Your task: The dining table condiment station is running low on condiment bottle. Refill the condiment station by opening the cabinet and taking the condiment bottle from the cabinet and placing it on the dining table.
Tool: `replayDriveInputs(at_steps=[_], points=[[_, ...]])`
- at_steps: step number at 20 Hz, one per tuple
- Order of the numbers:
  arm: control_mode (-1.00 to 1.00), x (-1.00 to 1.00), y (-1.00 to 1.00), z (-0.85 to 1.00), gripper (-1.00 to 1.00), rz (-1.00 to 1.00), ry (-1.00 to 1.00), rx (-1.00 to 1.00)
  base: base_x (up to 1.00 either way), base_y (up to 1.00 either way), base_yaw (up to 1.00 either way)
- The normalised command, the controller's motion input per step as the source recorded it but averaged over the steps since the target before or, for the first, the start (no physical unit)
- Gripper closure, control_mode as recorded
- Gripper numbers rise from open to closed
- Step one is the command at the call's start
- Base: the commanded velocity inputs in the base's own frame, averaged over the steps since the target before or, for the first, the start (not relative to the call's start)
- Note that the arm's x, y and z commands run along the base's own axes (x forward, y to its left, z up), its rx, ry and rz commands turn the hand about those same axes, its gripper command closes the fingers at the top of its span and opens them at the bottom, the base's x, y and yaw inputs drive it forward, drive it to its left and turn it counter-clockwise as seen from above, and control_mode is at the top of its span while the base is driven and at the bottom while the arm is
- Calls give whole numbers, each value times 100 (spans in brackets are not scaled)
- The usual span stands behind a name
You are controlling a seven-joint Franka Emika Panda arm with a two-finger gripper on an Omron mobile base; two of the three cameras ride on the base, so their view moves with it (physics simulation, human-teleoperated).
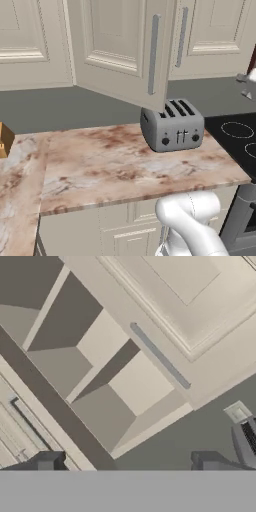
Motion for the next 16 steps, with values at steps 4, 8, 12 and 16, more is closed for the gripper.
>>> replayDriveInputs(at_steps=[4, 8, 12, 16], points=[[-100, 77, 0, -13, -100, 2, 8, 19, 0, 0, 0], [-100, 75, 0, 0, -100, 10, 23, 16, 0, 0, 0], [-100, 33, 0, 0, -100, 15, 23, 13, 0, 0, 0], [-100, 12, 0, 0, -100, 20, 29, 11, 0, 0, 0]])
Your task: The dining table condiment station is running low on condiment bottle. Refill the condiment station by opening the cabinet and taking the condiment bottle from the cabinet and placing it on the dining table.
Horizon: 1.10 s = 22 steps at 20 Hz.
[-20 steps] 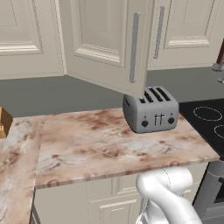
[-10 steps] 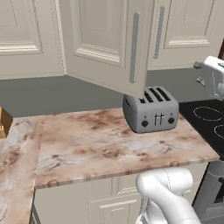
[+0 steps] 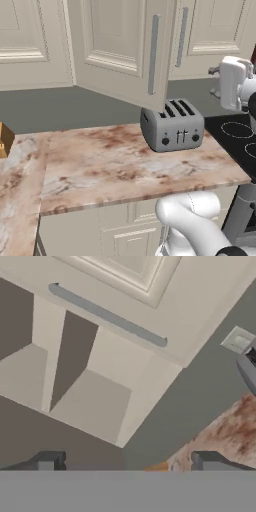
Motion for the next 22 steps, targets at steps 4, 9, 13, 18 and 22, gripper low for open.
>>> replayDriveInputs(at_steps=[4, 9, 13, 18, 22], points=[[-100, 7, 12, -12, -100, 5, 4, 2, 0, 0, 0], [-100, 52, 9, -24, -100, 5, 8, 10, 0, 0, 0], [-100, 78, 13, -4, -100, 5, 18, 13, 0, 0, 0], [-100, 45, 9, 0, -100, 15, 30, 14, 0, 0, 0], [-100, 15, 16, 0, -100, 19, 29, 9, 0, 0, 0]])
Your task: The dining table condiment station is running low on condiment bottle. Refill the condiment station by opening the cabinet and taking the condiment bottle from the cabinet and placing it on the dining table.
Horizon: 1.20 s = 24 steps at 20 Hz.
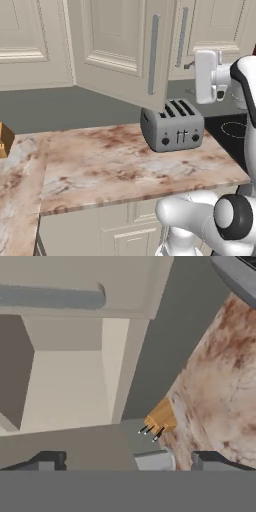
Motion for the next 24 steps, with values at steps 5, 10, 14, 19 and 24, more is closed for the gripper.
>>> replayDriveInputs(at_steps=[5, 10, 14, 19, 24], points=[[-100, 23, 21, 0, -100, 17, 21, 2, 0, 0, 0], [-100, 29, 34, 0, -100, 13, 15, 0, 0, 0, 0], [-100, 10, 52, 0, -100, 11, 9, 0, 0, 0, 0], [-100, 0, 60, 0, -100, 9, 3, 0, 0, 0, 0], [-100, 0, 69, 0, -100, 5, 3, 0, 0, 0, 0]])
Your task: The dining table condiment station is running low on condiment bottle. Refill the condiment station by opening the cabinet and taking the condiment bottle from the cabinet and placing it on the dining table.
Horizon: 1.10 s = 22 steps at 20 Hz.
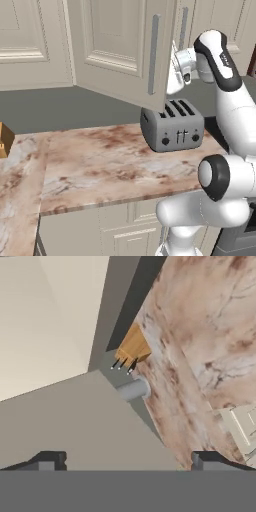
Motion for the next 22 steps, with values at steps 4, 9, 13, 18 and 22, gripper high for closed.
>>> replayDriveInputs(at_steps=[4, 9, 13, 18, 22], points=[[-100, 0, 81, 0, -100, 4, 3, 0, 0, 0, 0], [-100, 0, 85, 0, -100, 3, 2, 0, 0, 0, 0], [-100, -8, 89, 0, -100, 2, 0, 2, 0, 0, 0], [-100, -15, 99, 0, -100, 2, 0, 3, 0, 0, 0], [-100, -4, 100, 0, -100, 0, 0, 3, 0, 0, 0]])
